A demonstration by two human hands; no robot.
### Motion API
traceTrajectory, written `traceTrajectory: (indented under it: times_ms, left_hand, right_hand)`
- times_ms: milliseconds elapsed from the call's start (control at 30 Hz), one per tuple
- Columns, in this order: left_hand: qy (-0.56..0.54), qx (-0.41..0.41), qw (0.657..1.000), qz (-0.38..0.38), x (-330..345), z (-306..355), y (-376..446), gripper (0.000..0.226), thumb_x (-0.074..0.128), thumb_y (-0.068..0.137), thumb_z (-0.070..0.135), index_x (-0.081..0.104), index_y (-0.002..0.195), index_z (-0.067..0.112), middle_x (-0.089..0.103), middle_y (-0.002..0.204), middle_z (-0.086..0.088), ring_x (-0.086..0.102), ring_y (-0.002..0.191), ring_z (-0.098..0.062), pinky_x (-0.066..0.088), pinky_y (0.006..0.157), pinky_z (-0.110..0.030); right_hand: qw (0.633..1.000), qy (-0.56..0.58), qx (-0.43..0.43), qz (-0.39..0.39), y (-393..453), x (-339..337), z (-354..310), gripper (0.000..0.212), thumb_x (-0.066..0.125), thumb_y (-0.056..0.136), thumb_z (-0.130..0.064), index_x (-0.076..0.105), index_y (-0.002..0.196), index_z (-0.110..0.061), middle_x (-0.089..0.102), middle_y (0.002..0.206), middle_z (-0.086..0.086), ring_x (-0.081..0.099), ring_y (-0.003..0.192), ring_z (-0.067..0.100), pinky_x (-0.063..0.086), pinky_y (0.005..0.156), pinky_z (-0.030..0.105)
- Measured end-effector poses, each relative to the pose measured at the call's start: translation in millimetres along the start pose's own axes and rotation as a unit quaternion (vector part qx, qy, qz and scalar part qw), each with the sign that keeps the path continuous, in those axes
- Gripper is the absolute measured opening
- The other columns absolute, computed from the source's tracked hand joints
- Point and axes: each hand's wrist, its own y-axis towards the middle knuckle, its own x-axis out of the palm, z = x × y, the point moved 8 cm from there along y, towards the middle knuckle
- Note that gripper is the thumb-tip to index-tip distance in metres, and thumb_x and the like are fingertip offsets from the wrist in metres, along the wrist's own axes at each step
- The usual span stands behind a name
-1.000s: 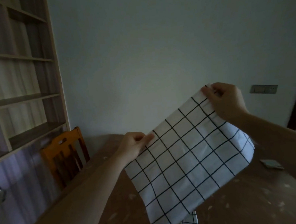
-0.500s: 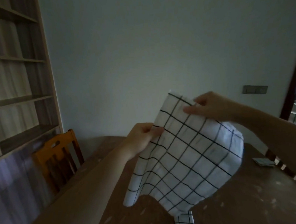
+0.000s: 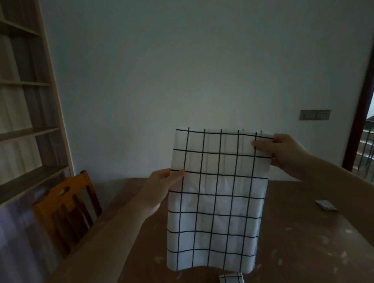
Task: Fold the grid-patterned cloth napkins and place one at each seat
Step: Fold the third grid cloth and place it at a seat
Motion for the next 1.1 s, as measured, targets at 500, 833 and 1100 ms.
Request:
traceTrajectory:
  times_ms: [500,833,1100]
  left_hand:
    - [-0.018,0.015,1.0,-0.015,12,-13,17,0.021,0.056,0.096,0.015,0.071,0.108,0.006,0.075,0.107,-0.009,0.07,0.104,-0.02,0.049,0.093,-0.034]
    - [-0.033,0.02,0.999,0.008,12,-11,21,0.021,0.058,0.095,0.016,0.072,0.106,0.006,0.075,0.106,-0.01,0.069,0.103,-0.019,0.049,0.093,-0.031]
    - [-0.036,-0.035,0.995,0.081,-11,-25,27,0.031,0.064,0.09,0.037,0.07,0.113,0.018,0.071,0.115,-0.003,0.061,0.115,-0.019,0.04,0.108,-0.044]
  right_hand:
    - [1.0,0.013,-0.003,0.017,2,-13,3,0.016,0.061,0.092,-0.022,0.069,0.094,-0.007,0.072,0.089,0.008,0.071,0.08,0.019,0.056,0.068,0.032]
    - [0.998,0.051,0.012,-0.023,7,-10,5,0.028,0.058,0.092,-0.032,0.068,0.096,-0.007,0.072,0.088,0.008,0.07,0.08,0.018,0.056,0.067,0.03]
    - [0.959,-0.131,0.137,-0.21,-19,28,96,0.023,0.069,0.082,-0.019,0.072,0.09,0.002,0.073,0.081,0.014,0.067,0.071,0.022,0.055,0.068,0.026]
